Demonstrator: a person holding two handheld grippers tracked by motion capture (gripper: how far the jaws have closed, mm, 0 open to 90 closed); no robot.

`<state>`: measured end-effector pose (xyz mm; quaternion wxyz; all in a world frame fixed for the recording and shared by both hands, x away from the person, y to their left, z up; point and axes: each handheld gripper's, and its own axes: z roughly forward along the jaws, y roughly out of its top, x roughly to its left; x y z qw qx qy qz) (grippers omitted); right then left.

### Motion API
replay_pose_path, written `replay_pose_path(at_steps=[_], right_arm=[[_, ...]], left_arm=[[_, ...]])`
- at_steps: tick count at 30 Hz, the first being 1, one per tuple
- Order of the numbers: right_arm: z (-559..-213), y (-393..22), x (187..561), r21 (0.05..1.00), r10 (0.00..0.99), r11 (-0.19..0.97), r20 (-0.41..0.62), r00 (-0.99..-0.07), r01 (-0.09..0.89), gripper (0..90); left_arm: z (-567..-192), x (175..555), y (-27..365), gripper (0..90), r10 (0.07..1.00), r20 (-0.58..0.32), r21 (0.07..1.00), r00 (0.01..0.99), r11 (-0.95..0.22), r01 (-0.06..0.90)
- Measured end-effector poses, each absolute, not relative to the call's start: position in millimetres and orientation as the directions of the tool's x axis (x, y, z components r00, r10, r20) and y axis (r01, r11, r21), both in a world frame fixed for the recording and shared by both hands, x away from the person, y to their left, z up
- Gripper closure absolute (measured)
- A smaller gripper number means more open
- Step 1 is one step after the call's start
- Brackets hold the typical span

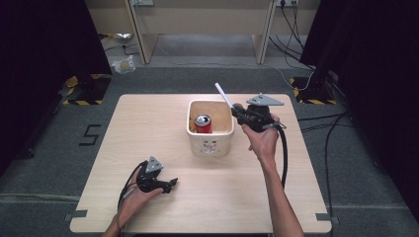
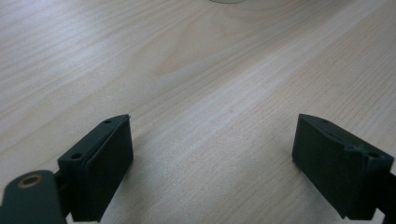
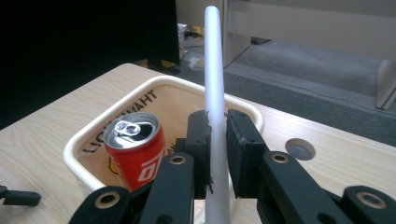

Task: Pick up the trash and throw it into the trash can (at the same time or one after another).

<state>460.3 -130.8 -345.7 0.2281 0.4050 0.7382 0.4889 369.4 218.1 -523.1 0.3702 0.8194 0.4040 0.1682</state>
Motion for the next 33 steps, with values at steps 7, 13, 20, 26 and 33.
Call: replay_pose_path(at_steps=[7, 13, 20, 26, 33], right_arm=[[-345.5, -119.1, 474.4, 0.902, 0.814, 0.198, 0.067, -0.577, 0.384, 79.8], [-342.4, -106.2, 487.3, 0.901, 0.805, 0.198, 0.074, -0.588, 0.386, 79.8], [-342.9, -90.1, 499.8, 0.899, 0.797, 0.204, 0.077, -0.599, 0.387, 79.7], [-346.0, -79.0, 510.1, 0.893, 0.790, 0.217, 0.076, -0.609, 0.393, 79.7], [-348.4, -70.9, 519.7, 0.888, 0.786, 0.221, 0.082, -0.613, 0.403, 79.7]], left_arm=[[-523.1, 369.4, 218.1, 11.7, 0.787, -0.024, 0.743, 0.617, -0.399, 0.538], [-523.3, 369.4, 218.0, 11.7, 0.787, -0.024, 0.744, 0.616, -0.397, 0.537], [-523.0, 369.5, 218.2, 11.8, 0.787, -0.025, 0.742, 0.616, -0.398, 0.539], [-523.1, 369.5, 218.2, 11.8, 0.787, -0.023, 0.742, 0.617, -0.400, 0.538], [-523.3, 369.4, 218.0, 11.8, 0.788, -0.025, 0.743, 0.615, -0.397, 0.539]])
